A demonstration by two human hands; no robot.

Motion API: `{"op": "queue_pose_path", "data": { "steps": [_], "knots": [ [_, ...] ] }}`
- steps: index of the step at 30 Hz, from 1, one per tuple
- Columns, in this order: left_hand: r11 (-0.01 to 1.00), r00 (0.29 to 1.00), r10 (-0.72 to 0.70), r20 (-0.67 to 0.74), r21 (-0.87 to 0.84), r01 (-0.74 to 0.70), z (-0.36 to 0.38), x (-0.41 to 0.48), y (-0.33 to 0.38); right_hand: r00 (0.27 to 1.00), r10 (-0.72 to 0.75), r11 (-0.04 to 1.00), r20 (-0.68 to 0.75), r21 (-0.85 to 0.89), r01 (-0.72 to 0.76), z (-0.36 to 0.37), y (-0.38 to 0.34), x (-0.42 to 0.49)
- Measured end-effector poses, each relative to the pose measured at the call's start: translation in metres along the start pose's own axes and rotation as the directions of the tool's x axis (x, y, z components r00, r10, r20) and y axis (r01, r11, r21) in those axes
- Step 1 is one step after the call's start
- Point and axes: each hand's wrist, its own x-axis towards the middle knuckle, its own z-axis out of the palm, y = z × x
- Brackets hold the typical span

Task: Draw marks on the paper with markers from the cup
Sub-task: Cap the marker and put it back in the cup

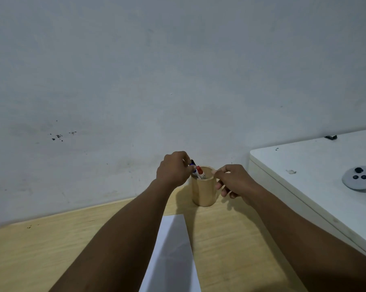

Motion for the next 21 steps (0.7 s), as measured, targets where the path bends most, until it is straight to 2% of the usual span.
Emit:
{"op": "queue_pose_path", "data": {
  "steps": [8, 13, 17, 21],
  "knots": [
    [0.979, 0.992, -0.039, -0.121, -0.204, 0.014, -0.012, -0.004, 0.008, 1.000, -0.006, 0.999, 0.013, 0.045, 0.005, 0.006, -0.019, -0.009],
    [0.933, 0.976, -0.075, -0.206, -0.360, -0.004, -0.067, -0.016, 0.005, 0.952, 0.080, 0.954, 0.295, 0.254, -0.159, 0.043, -0.053, -0.032],
    [0.866, 0.982, -0.112, -0.151, -0.499, 0.022, -0.112, -0.038, -0.014, 0.885, 0.096, 0.786, 0.456, 0.511, -0.348, 0.095, -0.072, -0.046],
    [0.858, 0.988, -0.128, -0.083, -0.510, 0.068, -0.142, -0.068, -0.052, 0.897, 0.076, 0.562, 0.435, 0.725, -0.399, 0.144, -0.082, -0.055]
  ]
}}
